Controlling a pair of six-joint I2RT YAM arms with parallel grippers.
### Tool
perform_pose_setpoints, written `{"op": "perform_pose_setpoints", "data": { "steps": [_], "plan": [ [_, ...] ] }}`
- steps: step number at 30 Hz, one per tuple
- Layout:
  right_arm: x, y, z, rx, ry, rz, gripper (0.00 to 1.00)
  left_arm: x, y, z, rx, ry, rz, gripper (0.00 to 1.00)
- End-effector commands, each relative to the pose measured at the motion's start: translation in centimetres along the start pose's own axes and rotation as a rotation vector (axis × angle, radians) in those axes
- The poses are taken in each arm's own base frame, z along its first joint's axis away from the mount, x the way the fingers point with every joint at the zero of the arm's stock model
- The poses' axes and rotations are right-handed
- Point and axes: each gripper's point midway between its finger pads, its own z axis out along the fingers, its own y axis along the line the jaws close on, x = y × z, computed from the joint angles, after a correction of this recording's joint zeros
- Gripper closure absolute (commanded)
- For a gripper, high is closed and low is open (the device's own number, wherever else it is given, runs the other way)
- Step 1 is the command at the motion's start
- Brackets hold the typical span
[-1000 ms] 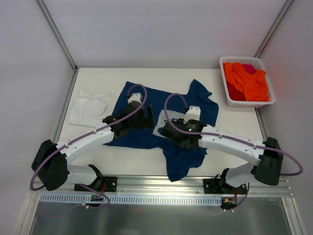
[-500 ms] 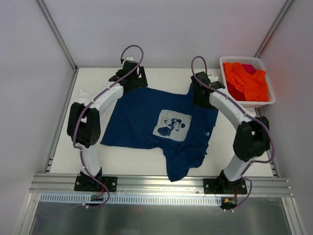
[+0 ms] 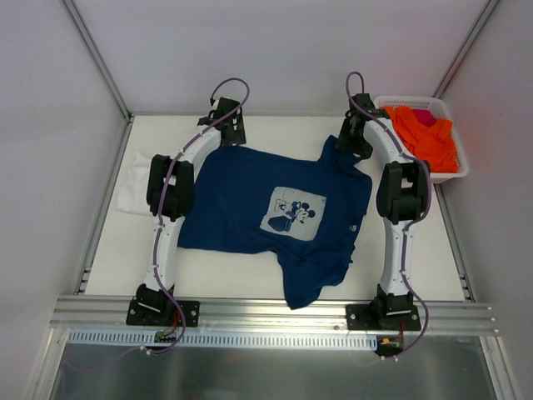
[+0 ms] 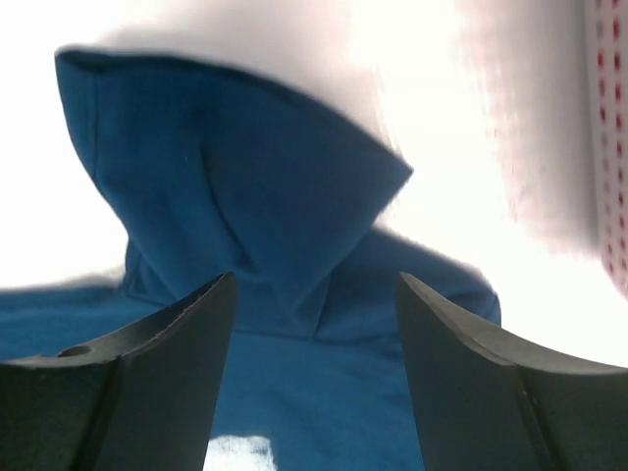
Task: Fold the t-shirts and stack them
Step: Flatten out the tshirt
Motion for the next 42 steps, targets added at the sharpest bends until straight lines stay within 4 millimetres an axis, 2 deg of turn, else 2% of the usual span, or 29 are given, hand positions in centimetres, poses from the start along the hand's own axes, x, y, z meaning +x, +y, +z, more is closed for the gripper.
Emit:
{"op": "perform_pose_setpoints", "data": {
  "steps": [1, 7, 11, 18, 27, 32, 37, 40, 42],
  "plan": [
    [-0.7, 0.6, -0.3, -0.070, 0.036, -0.015, 0.31, -2.6, 2.1, 0.0, -0.086, -0.057, 0.039, 0.01],
    [-0.8, 1.0, 1.0, -0.109, 0.063, 0.009, 0.30, -3.7, 3.7, 1.8, -0.115, -0.073, 0.031, 0.01],
    [-0.2, 1.2, 1.6, -0.120, 0.090, 0.011, 0.30, -4.6, 2.8, 3.4, -0.059, -0.083, 0.035, 0.01],
    [0.6, 0.9, 1.7, -0.108, 0.114, 0.021, 0.31, -5.2, 2.6, 3.7, -0.038, -0.090, 0.047, 0.02],
    [2.0, 1.3, 2.4, -0.120, 0.155, 0.028, 0.36, -5.1, 0.3, 4.3, 0.143, -0.053, 0.040, 0.03],
    [2.0, 1.9, 1.4, -0.141, 0.144, 0.032, 0.37, -4.5, 0.4, 4.4, 0.156, -0.017, 0.003, 0.04],
    [1.1, 2.2, -0.5, -0.156, 0.104, 0.021, 0.37, -3.4, 1.6, 4.6, 0.119, 0.031, -0.036, 0.04],
    [1.0, 2.2, -1.0, -0.157, 0.096, 0.018, 0.36, -2.2, 2.2, 4.6, 0.110, 0.081, -0.062, 0.03],
    [0.9, 2.1, -1.2, -0.154, 0.091, 0.017, 0.37, -2.2, 2.3, 4.6, 0.112, 0.087, -0.070, 0.03]
  ]
}}
